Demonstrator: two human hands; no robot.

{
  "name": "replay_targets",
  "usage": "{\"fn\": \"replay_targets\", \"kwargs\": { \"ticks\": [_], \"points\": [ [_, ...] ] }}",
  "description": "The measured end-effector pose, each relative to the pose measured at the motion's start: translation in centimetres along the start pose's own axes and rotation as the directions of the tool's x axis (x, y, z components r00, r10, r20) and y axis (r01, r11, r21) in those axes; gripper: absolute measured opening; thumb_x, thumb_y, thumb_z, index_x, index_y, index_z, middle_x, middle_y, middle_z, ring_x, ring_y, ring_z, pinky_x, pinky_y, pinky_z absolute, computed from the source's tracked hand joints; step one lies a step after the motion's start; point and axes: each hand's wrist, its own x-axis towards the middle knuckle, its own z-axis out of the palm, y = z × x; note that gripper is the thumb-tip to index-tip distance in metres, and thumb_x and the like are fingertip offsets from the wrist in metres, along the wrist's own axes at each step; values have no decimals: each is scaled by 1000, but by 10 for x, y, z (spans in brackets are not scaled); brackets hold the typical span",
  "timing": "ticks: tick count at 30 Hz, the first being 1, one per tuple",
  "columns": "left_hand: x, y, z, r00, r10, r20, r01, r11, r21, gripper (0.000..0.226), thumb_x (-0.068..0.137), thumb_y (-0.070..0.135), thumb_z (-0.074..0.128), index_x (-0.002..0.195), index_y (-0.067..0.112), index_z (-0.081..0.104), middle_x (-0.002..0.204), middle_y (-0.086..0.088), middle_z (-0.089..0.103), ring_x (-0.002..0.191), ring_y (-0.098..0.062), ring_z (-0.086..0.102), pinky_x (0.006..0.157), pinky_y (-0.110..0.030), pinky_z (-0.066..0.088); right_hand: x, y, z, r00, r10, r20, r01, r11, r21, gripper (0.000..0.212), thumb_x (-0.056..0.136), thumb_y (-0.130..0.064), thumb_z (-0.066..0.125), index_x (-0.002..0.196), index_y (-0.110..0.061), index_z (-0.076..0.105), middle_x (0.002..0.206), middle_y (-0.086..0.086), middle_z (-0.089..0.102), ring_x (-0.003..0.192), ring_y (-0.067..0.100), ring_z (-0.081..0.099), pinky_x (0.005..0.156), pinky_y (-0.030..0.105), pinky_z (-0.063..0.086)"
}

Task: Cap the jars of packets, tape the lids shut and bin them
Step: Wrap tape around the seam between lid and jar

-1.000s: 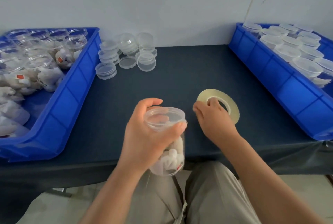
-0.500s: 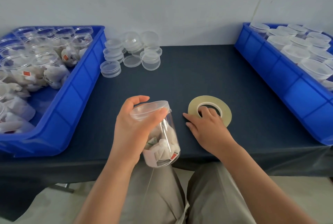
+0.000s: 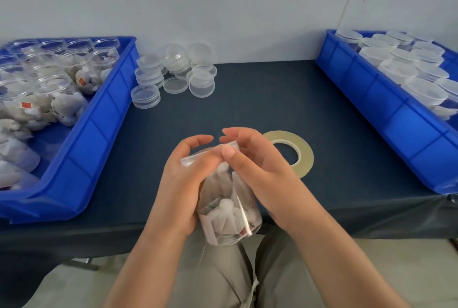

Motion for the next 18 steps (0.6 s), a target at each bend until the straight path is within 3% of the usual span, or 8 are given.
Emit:
{"fn": "replay_targets", "kwargs": {
  "ticks": [3, 6, 11, 14, 18],
  "points": [
    [0, 1, -2, 997, -17, 72, 23, 997, -77, 81, 59, 64, 96, 122, 21, 68, 114, -17, 76, 98, -35, 77, 79, -47, 61, -2, 0, 0, 997, 55, 46, -62, 981, 182, 35, 98, -35, 66, 130, -19, 69, 118, 11, 73, 108, 30, 71, 100, 57, 57],
    [1, -1, -3, 995, -17, 96, 24, 997, -69, 91, 59, 65, 97, 129, 18, 65, 117, -19, 75, 99, -37, 76, 80, -47, 61, -2, 6, 1, 995, 45, 85, -68, 954, 292, 33, 102, -28, 62, 132, -15, 68, 117, 19, 68, 106, 34, 65, 100, 58, 53],
    [2, -3, -1, 997, -25, 77, 34, 991, -127, 92, 54, 62, 98, 128, 18, 65, 106, -19, 76, 92, -35, 75, 78, -48, 60, -4, 13, 6, 999, 18, 49, -31, 962, 270, 34, 108, -31, 55, 139, -31, 69, 129, 8, 73, 116, 23, 71, 102, 40, 59],
    [2, -2, 1, 998, -8, 61, 15, 993, -118, 75, 62, 52, 92, 125, 20, 66, 103, -16, 77, 89, -33, 74, 74, -45, 61, -2, 15, 7, 1000, -4, -4, 5, 975, 221, 37, 112, -33, 46, 142, -32, 66, 141, -10, 69, 131, 15, 65, 113, 42, 52],
    [1, -4, 3, 998, 23, 54, -21, 999, -38, 71, 67, 52, 86, 127, 22, 65, 110, -14, 78, 98, -35, 78, 77, -45, 62, 0, 22, 7, 999, -36, -22, 39, 982, 185, 41, 108, -37, 54, 147, -33, 61, 145, -15, 64, 132, 17, 64, 111, 43, 53]
  ]
}}
